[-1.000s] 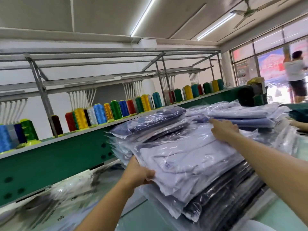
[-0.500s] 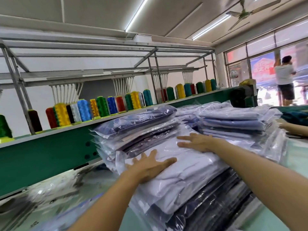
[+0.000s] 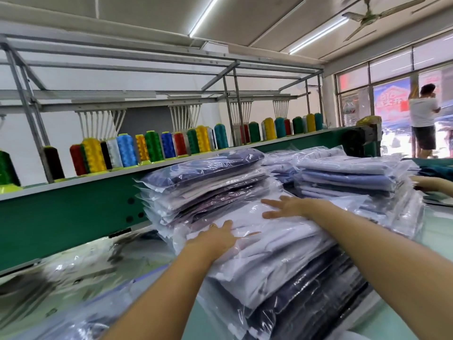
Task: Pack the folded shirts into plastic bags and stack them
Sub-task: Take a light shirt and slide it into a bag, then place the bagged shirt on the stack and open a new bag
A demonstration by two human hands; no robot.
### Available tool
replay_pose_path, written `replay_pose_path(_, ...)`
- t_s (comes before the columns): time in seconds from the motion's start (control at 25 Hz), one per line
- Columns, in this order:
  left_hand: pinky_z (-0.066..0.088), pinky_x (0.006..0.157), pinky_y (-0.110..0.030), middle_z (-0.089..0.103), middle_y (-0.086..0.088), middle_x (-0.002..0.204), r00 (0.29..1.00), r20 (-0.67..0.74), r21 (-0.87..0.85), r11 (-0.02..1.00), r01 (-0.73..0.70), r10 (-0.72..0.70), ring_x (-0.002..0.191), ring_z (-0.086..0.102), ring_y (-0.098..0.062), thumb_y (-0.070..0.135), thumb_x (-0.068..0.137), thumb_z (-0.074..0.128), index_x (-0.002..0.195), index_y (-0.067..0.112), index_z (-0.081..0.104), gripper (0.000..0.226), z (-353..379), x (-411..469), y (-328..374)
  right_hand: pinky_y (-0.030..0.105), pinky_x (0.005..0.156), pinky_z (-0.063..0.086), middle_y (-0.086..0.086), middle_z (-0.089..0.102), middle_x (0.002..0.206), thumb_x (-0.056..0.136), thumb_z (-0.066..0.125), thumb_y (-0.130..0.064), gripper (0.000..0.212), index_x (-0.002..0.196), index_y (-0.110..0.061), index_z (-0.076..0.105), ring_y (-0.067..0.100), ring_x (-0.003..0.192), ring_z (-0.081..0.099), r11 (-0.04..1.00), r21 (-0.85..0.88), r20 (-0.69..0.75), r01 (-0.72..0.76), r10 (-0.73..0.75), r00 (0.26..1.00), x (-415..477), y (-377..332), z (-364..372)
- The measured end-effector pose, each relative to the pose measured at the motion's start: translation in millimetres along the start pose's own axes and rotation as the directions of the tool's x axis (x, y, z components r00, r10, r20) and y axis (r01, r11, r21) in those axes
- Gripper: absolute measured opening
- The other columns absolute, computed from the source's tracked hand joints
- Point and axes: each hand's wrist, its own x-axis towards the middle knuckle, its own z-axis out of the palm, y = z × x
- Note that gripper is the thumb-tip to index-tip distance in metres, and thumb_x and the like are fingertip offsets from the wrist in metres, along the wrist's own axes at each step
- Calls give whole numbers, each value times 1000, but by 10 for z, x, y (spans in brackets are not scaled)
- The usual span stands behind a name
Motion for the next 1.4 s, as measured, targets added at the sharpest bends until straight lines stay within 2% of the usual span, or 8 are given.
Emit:
replay_pose_path(0.12,38,110,-53,47,-13,150,979,-164,137,986,-99,121,133,46,-36,61,94,32,145,23,39,64,60,-138,-82,58,121,17,7,6,168,90,38,-79,77,156,-51,10,37,152,15,989,-93,-2,-115,116,993,-126,-209,-54)
replay_pose_path(0.24,49,96,-43,62,-4,133,933,-334,103,989,-104,133,118,58,-30,70,91,50,131,22,52,63,38,-357,-169,47,103,45,8,51,147,101,46,-37,47,146,-24,45,33,132,51,938,-296,-279,-178,93,956,-377,-617,-57)
replay_pose_path(0.32,50,94,-40,63,0,132,900,-420,120,990,-77,121,118,60,-26,68,91,53,134,25,52,60,-45,-537,-265,37,81,49,6,65,122,95,48,-15,33,127,-16,57,29,109,63,927,-332,-455,-176,6,890,-542,-905,-43)
replay_pose_path(0.6,52,77,-38,64,2,101,707,-702,93,995,-27,84,94,62,-26,49,88,62,100,25,55,27,-524,-1430,-925,34,65,45,-1,58,84,85,56,-19,12,77,-24,49,26,79,57,952,-27,-580,305,-264,771,-1141,-2363,194)
replay_pose_path(0.8,38,64,-34,53,-2,94,751,-661,145,982,117,8,91,60,-31,28,87,58,89,23,47,13,-704,-2163,-1528,40,56,36,1,47,61,80,56,-9,30,59,-17,36,26,63,45,780,-127,-436,612,-598,672,-1563,-3529,518)
replay_pose_path(1.04,40,63,-32,66,-5,93,778,-588,19,957,289,-223,86,62,-31,18,84,56,81,21,52,7,-630,-2983,-2334,36,56,29,-2,49,57,77,52,-3,30,58,-19,37,18,57,38,650,9,-380,760,-700,604,-1842,-4496,1201)
replay_pose_path(1.2,46,67,-33,69,-9,103,808,-389,-107,893,437,-442,95,65,-31,19,87,55,88,18,56,2,-214,-3316,-2857,33,55,23,-5,37,47,72,52,-4,30,53,-24,40,14,55,27,580,134,-289,803,-753,592,-2013,-4870,1928)
replay_pose_path(1.4,38,111,-41,40,-17,150,820,-119,-168,825,539,-560,139,40,-35,47,90,66,145,9,39,71,496,-3383,-3342,35,61,31,-3,40,54,71,55,-9,27,57,-19,34,17,60,39,658,185,-220,730,-696,684,-1992,-4964,2746)
